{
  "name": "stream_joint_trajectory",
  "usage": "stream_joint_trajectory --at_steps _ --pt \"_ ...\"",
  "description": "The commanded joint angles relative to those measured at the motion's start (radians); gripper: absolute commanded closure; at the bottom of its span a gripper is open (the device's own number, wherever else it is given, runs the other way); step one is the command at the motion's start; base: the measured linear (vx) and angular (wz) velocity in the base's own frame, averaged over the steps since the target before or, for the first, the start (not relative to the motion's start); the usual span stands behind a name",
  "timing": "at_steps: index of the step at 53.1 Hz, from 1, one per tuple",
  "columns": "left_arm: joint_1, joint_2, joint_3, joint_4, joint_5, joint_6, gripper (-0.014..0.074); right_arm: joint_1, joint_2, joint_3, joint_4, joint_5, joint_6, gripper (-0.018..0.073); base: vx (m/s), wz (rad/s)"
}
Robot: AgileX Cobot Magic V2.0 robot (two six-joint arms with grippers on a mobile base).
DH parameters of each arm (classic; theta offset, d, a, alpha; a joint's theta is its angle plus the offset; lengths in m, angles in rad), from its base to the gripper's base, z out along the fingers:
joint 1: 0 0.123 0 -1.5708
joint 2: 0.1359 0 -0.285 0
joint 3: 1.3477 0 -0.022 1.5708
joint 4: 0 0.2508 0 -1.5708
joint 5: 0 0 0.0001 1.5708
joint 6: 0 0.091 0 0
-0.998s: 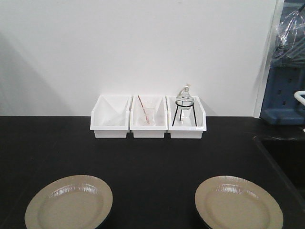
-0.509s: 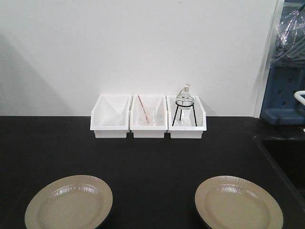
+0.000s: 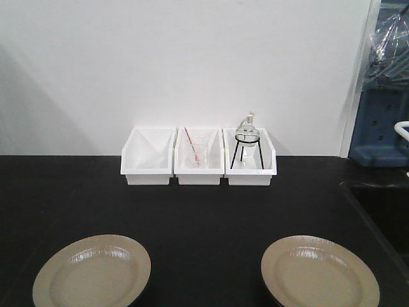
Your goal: Arrange circular plates on left workspace
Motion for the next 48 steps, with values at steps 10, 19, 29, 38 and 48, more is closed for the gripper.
stream_joint_trajectory --at_steps 10,19,29,38,48 --pt "-0.007 0.377 -0.359 -0.017 0.182 -0.078 0.0594 -0.003 -0.014 0.022 -0.012 -0.081 -0.001 0.0561 0.00 -0.01" --pt "-0.007 0.728 -0.580 -0.017 0.245 -0.078 0.0594 -0.003 -0.014 0.022 -0.012 -0.081 -0.001 0.0561 0.00 0.00" --pt "-0.007 0.979 -0.750 -0.028 0.383 -0.069 0.0583 -0.003 -0.014 0.022 -0.012 -0.081 -0.001 0.0561 0.00 0.00" --pt "-0.007 1.160 -0.898 -0.121 0.546 0.051 0.0487 -0.003 -0.014 0.022 -0.012 -0.081 -0.001 0.0561 0.00 0.00" --pt "-0.007 1.328 -1.020 -0.318 0.647 0.281 0.0258 -0.003 -0.014 0.022 -0.012 -0.081 -0.001 0.0561 0.00 0.00"
